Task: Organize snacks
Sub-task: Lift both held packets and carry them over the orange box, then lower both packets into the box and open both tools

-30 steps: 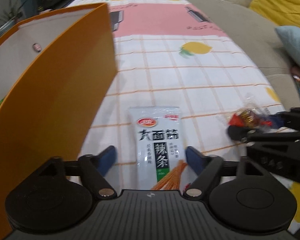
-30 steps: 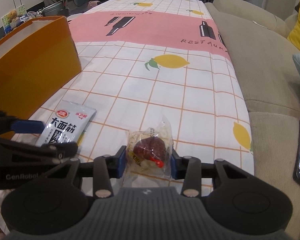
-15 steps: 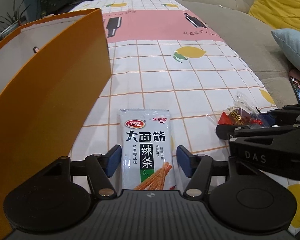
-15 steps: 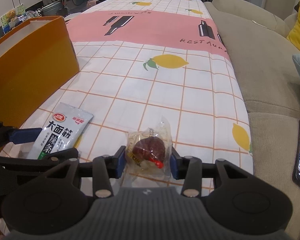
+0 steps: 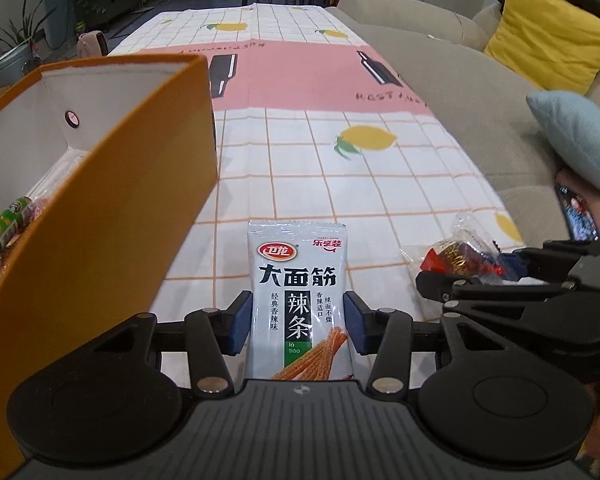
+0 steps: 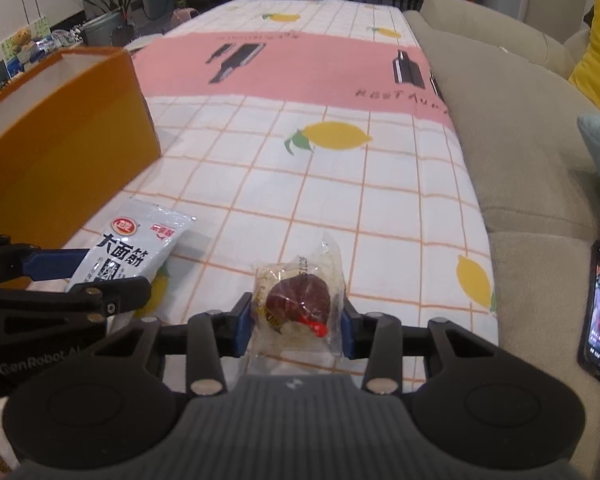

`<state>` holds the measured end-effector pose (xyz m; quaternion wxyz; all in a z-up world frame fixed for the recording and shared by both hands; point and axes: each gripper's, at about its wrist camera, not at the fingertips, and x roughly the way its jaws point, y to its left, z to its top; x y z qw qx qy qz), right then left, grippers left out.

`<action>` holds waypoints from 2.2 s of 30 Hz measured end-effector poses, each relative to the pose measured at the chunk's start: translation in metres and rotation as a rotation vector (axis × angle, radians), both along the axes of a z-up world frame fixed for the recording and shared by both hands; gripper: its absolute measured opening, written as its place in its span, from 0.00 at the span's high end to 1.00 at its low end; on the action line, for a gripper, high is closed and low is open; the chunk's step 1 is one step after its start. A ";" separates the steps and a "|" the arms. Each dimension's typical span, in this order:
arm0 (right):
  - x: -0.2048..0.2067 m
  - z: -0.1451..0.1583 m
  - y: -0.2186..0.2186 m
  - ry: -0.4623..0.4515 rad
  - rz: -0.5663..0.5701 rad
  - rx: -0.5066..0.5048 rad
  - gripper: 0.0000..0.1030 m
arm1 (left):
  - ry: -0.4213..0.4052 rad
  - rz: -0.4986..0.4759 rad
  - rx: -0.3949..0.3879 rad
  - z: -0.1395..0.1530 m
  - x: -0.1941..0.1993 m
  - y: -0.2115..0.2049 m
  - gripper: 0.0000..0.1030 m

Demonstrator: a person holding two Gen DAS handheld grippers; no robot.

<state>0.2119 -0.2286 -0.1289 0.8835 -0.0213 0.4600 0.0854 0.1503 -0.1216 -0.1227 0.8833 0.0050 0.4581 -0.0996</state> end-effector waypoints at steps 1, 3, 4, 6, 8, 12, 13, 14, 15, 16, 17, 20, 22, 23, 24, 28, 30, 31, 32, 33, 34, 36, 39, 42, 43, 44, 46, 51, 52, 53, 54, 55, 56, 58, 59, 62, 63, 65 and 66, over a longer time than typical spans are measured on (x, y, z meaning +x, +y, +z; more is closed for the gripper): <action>-0.001 0.003 0.000 -0.009 0.002 0.002 0.62 | 0.001 0.004 -0.014 0.005 0.000 0.002 0.47; -0.005 0.010 0.001 -0.028 0.007 -0.001 0.62 | -0.002 0.014 -0.038 0.016 0.001 0.006 0.47; -0.006 0.012 0.001 -0.037 0.009 0.000 0.62 | -0.002 0.019 -0.050 0.021 0.001 0.009 0.47; -0.009 0.019 0.002 -0.052 0.010 0.007 0.62 | -0.002 0.029 -0.087 0.032 0.002 0.015 0.47; -0.013 0.027 0.003 -0.068 0.011 0.016 0.62 | -0.012 0.034 -0.115 0.044 0.001 0.020 0.47; -0.021 0.045 0.009 -0.097 0.024 0.048 0.62 | -0.048 0.044 -0.169 0.071 -0.005 0.033 0.47; -0.023 0.050 0.011 -0.102 0.027 0.057 0.62 | -0.060 0.050 -0.179 0.078 -0.006 0.037 0.47; -0.025 0.056 0.014 -0.109 0.034 0.067 0.62 | -0.075 0.056 -0.185 0.085 -0.007 0.042 0.47; -0.026 0.061 0.018 -0.118 0.042 0.073 0.62 | -0.087 0.059 -0.186 0.092 -0.008 0.046 0.47; -0.028 0.066 0.021 -0.128 0.048 0.078 0.62 | -0.099 0.060 -0.187 0.099 -0.010 0.051 0.47; -0.030 0.071 0.024 -0.137 0.055 0.087 0.62 | -0.107 0.061 -0.191 0.105 -0.010 0.057 0.47; -0.033 0.086 0.037 -0.160 0.084 0.118 0.62 | -0.124 0.072 -0.197 0.123 -0.009 0.076 0.47; -0.035 0.098 0.048 -0.183 0.120 0.132 0.62 | -0.138 0.080 -0.193 0.134 -0.007 0.089 0.47; -0.035 0.104 0.055 -0.197 0.139 0.136 0.62 | -0.145 0.085 -0.188 0.140 -0.007 0.096 0.47; -0.035 0.110 0.061 -0.210 0.158 0.143 0.62 | -0.151 0.087 -0.181 0.144 -0.006 0.103 0.47; -0.029 0.132 0.091 -0.248 0.244 0.159 0.62 | -0.151 0.097 -0.160 0.157 0.001 0.129 0.47; -0.025 0.141 0.109 -0.266 0.296 0.142 0.62 | -0.137 0.100 -0.153 0.162 0.006 0.142 0.47; -0.023 0.145 0.118 -0.273 0.322 0.135 0.62 | -0.133 0.102 -0.148 0.162 0.007 0.147 0.47; -0.020 0.148 0.126 -0.276 0.347 0.130 0.62 | -0.128 0.102 -0.141 0.163 0.010 0.153 0.47; -0.016 0.151 0.134 -0.275 0.371 0.128 0.62 | -0.122 0.100 -0.132 0.163 0.012 0.157 0.47; -0.012 0.152 0.142 -0.271 0.397 0.126 0.62 | -0.114 0.098 -0.124 0.163 0.015 0.161 0.47; 0.000 0.153 0.157 -0.259 0.442 0.112 0.62 | -0.089 0.094 -0.111 0.159 0.020 0.169 0.47; 0.018 0.149 0.176 -0.228 0.506 0.078 0.62 | -0.041 0.091 -0.101 0.149 0.030 0.182 0.47; 0.038 0.139 0.190 -0.177 0.561 0.046 0.62 | 0.015 0.089 -0.109 0.133 0.041 0.192 0.47; 0.045 0.135 0.194 -0.159 0.579 0.032 0.62 | 0.035 0.086 -0.114 0.126 0.045 0.193 0.47; 0.050 0.131 0.198 -0.142 0.598 0.015 0.62 | 0.049 0.088 -0.112 0.120 0.049 0.195 0.47; 0.060 0.121 0.206 -0.113 0.629 -0.020 0.62 | 0.072 0.088 -0.089 0.107 0.057 0.197 0.47; 0.081 0.096 0.220 -0.046 0.671 -0.085 0.62 | 0.156 0.082 -0.065 0.076 0.076 0.201 0.47; 0.085 0.091 0.222 -0.027 0.679 -0.088 0.62 | 0.173 0.080 -0.059 0.071 0.079 0.201 0.47; 0.087 0.087 0.225 -0.006 0.690 -0.091 0.62 | 0.187 0.079 -0.051 0.066 0.081 0.201 0.47; 0.092 0.082 0.228 0.013 0.704 -0.096 0.62 | 0.201 0.073 -0.044 0.061 0.082 0.201 0.47; 0.092 0.078 0.232 0.026 0.719 -0.105 0.62 | 0.214 0.069 -0.037 0.057 0.083 0.200 0.47; 0.093 0.074 0.235 0.036 0.738 -0.117 0.62 | 0.225 0.068 -0.029 0.053 0.084 0.200 0.47; 0.090 0.067 0.240 0.046 0.767 -0.142 0.62 | 0.242 0.069 -0.009 0.047 0.084 0.201 0.47; 0.090 0.064 0.242 0.050 0.777 -0.152 0.62 | 0.246 0.070 0.000 0.044 0.083 0.201 0.47; 0.091 0.057 0.247 0.061 0.784 -0.165 0.62 | 0.264 0.068 0.018 0.039 0.084 0.201 0.47; 0.091 0.054 0.248 0.067 0.783 -0.170 0.62 | 0.268 0.066 0.020 0.037 0.084 0.201 0.47; 0.092 0.049 0.250 0.081 0.780 -0.184 0.62 | 0.275 0.062 0.029 0.034 0.085 0.199 0.47; 0.090 0.047 0.252 0.087 0.780 -0.193 0.62 | 0.279 0.061 0.034 0.033 0.085 0.199 0.47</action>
